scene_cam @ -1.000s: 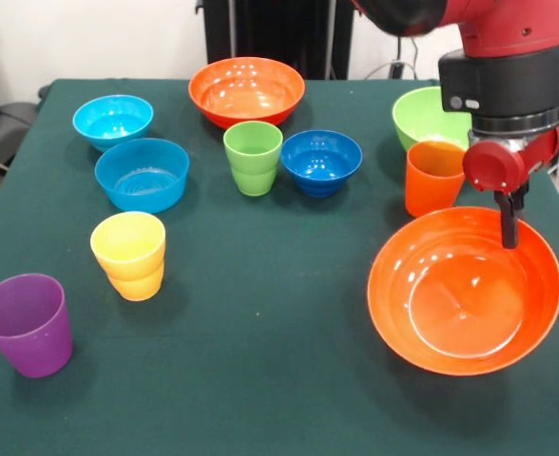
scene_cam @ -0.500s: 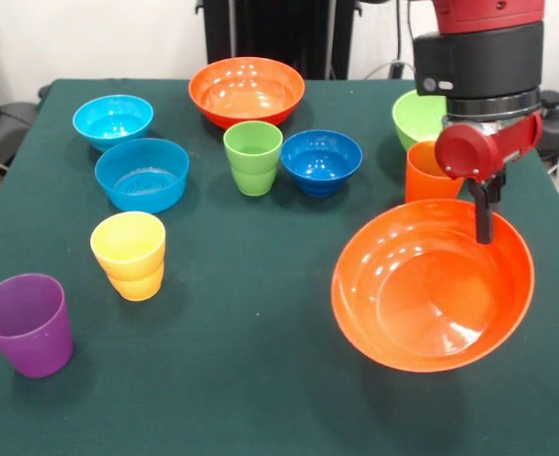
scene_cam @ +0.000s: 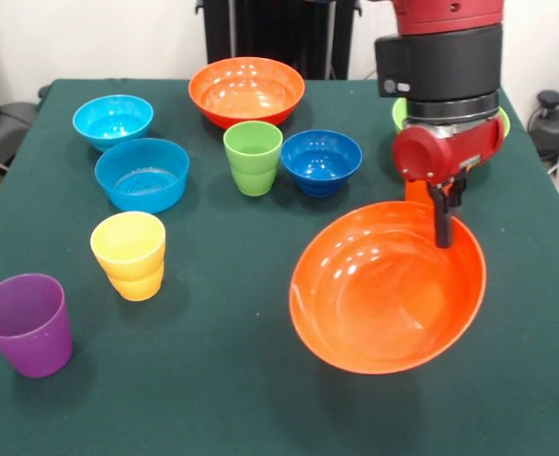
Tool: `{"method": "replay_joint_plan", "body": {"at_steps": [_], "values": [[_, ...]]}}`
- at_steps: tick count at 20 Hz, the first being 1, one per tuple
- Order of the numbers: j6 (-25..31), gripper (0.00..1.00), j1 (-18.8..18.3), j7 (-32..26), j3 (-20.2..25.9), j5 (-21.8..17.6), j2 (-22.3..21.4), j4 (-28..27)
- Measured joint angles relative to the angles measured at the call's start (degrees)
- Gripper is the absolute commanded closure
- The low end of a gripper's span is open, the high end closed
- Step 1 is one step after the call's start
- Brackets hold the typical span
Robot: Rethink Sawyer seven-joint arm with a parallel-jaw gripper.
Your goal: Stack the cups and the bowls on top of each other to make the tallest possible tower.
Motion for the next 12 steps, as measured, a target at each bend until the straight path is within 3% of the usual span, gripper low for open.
{"method": "replay_joint_plan", "body": {"at_steps": [12], "values": [[0.82, 1.0, -1.22, 0.0, -1.54, 0.01, 0.09, 0.63]]}}
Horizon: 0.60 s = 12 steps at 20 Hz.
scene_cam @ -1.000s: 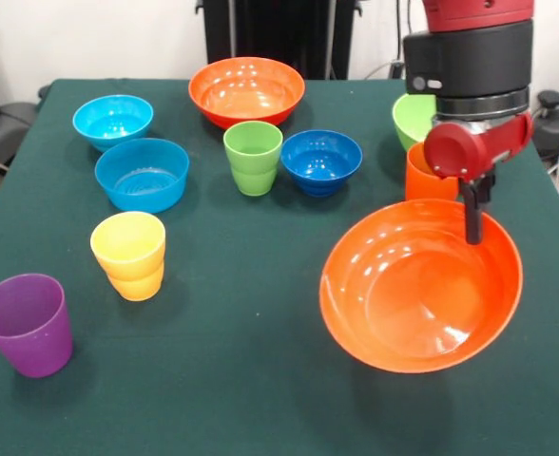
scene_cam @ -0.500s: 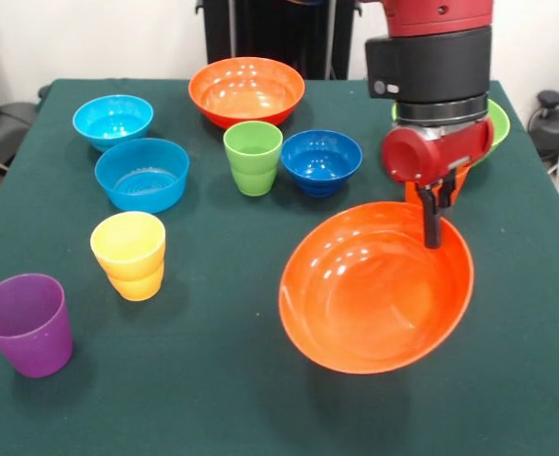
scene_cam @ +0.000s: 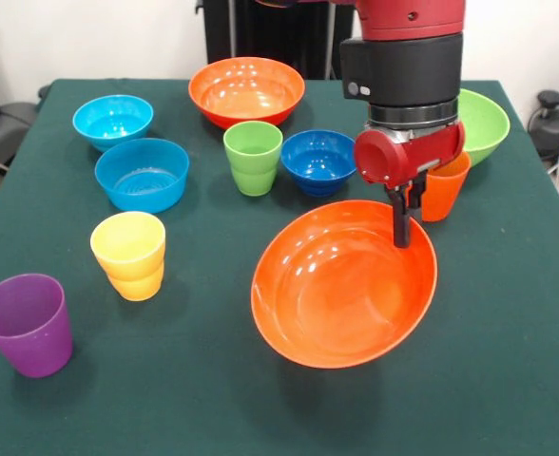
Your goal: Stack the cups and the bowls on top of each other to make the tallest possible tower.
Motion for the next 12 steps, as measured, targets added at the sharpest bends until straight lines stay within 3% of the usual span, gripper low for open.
{"method": "replay_joint_plan", "body": {"at_steps": [12], "values": [[-0.01, 1.0, 0.0, 0.0, -2.63, 0.01, -0.41, 2.24]]}}
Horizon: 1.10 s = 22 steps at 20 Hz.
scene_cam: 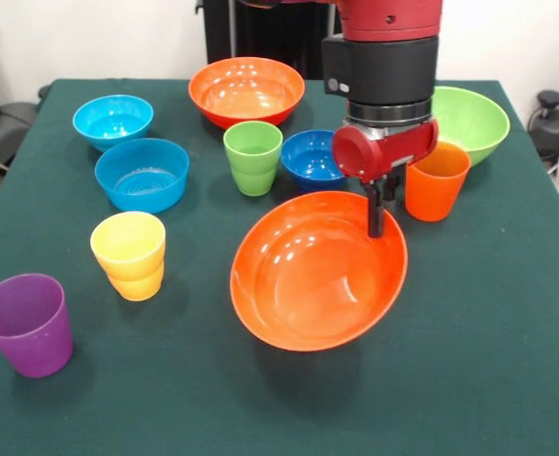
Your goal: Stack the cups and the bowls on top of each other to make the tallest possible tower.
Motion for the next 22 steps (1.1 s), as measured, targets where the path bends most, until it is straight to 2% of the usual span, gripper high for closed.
{"method": "replay_joint_plan", "body": {"at_steps": [10, 22], "values": [[-0.01, 1.0, 0.01, 0.0, -2.7, 0.01, -0.01, 2.55], [-0.01, 1.0, 0.08, 0.0, -4.9, 0.01, 0.28, 3.21]]}}
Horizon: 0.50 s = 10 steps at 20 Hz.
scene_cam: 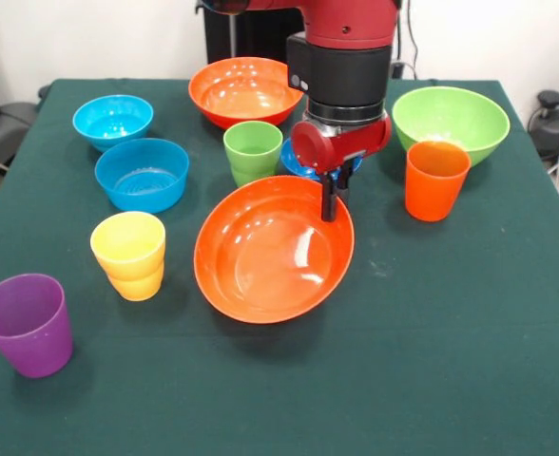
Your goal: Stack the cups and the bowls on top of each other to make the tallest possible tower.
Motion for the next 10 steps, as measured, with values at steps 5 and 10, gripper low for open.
{"method": "replay_joint_plan", "body": {"at_steps": [5, 10], "values": [[-0.01, 1.0, 0.17, 0.0, -0.26, 0.0, 0.04, 0.24], [-0.01, 1.0, 0.31, 0.0, -0.24, 0.0, 0.04, 0.77]]}}
